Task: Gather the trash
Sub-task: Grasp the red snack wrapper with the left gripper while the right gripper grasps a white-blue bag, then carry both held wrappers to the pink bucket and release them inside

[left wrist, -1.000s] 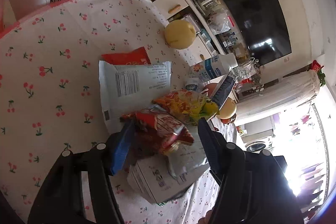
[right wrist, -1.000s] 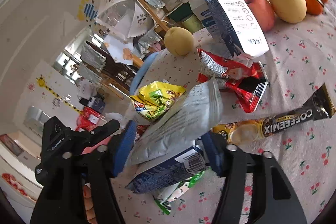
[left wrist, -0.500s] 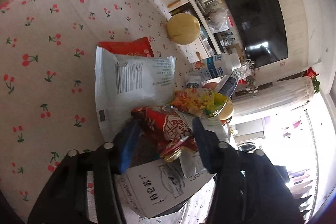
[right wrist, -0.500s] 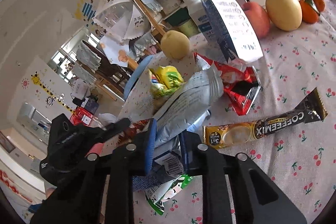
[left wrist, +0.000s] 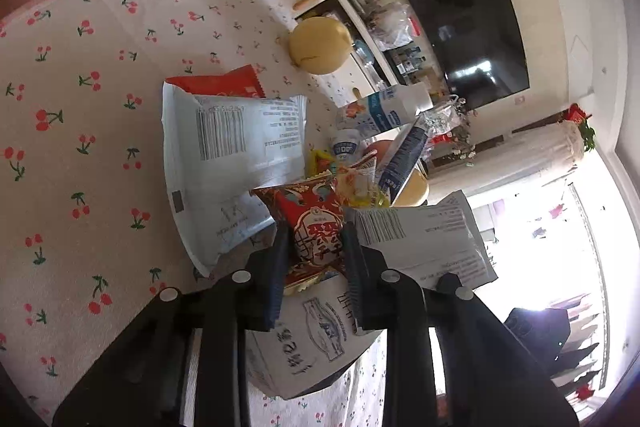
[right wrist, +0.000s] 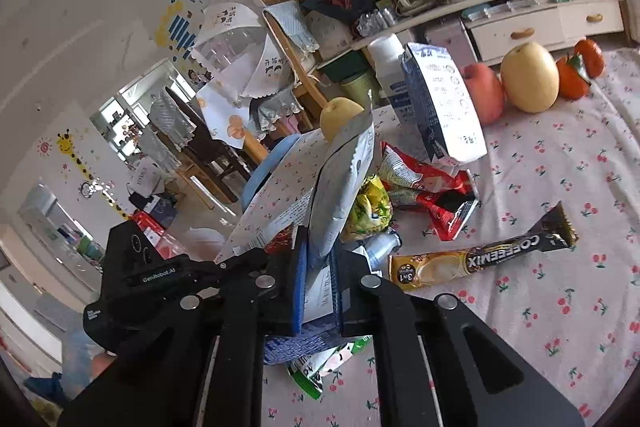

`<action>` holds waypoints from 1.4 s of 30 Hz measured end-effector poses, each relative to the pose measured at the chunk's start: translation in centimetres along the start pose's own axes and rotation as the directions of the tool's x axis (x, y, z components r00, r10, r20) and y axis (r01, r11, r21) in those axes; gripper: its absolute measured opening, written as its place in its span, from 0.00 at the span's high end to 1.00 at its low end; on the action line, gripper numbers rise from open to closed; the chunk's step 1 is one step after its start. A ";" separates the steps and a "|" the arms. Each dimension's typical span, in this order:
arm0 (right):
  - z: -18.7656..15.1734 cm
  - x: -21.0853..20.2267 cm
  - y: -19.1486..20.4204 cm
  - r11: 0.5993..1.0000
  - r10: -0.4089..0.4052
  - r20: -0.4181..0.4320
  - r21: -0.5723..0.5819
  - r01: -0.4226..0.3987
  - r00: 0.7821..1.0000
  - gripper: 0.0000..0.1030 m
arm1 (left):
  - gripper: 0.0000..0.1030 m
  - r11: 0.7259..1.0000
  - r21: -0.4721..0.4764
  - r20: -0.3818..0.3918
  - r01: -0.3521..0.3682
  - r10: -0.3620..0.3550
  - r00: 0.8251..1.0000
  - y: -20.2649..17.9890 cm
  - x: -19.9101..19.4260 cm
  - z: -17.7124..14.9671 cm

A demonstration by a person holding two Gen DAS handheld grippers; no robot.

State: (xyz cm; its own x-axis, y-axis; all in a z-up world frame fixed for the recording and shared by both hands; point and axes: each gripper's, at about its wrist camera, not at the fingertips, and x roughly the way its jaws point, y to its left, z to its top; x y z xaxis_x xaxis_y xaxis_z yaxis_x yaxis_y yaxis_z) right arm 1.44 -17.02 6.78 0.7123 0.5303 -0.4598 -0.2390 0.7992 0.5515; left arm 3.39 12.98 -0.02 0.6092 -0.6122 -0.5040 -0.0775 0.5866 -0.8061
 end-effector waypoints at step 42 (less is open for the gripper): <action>-5.2 13.2 31.9 0.903 0.333 -0.211 -0.210 -0.375 0.919 0.90 | 0.73 0.945 -0.111 0.502 -0.306 0.319 0.804 10.7 -28.6 7.8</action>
State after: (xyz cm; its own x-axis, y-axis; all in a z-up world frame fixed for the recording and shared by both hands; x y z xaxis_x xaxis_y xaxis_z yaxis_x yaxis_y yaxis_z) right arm -0.19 16.88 14.70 0.4361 0.8129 -0.3860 -0.6215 0.5823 0.5241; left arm -8.67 40.92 8.17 0.8613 -0.0383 -0.5067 -0.3476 0.6829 -0.6425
